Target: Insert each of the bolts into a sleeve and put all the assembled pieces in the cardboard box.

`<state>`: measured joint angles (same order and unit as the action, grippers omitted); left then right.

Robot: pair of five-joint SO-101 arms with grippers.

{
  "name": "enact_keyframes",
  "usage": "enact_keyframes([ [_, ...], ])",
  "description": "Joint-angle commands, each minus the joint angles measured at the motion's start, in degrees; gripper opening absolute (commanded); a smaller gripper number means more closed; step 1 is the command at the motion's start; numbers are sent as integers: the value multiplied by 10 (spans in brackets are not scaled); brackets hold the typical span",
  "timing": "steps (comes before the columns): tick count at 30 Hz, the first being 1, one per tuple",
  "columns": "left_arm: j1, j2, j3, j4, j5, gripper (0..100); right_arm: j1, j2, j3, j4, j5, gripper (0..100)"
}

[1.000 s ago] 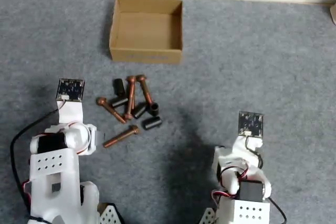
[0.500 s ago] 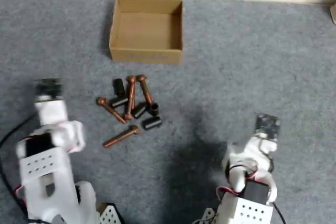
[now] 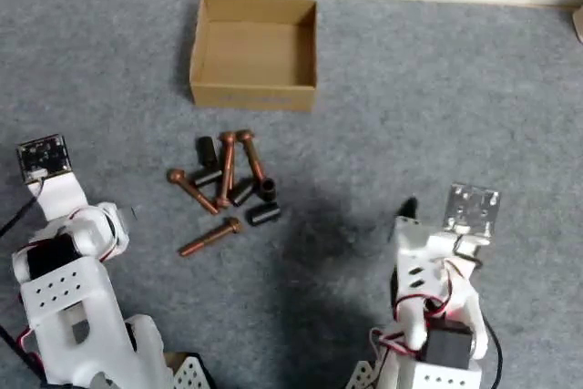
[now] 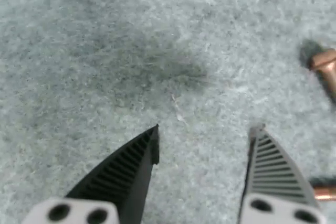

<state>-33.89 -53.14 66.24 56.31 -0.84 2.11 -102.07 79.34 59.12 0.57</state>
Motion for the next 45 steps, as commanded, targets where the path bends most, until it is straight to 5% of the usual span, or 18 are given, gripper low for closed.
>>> enact_keyframes([
  [1, 13, 3, 6, -28, -4, 267, -64, 88, -77, 3, -1, 332],
  [10, 29, 2, 29, -56, -11, 267, -234, 395, -182, -47, -5, 332],
  [25, 33, -1, 45, -77, -11, 267, -461, 411, 30, -474, -70, 332],
  [36, 33, -1, 45, -77, -11, 267, -465, 437, 70, -500, -69, 332],
  [45, 33, -2, 45, -77, -11, 267, -465, 732, -29, -632, -69, 332],
])
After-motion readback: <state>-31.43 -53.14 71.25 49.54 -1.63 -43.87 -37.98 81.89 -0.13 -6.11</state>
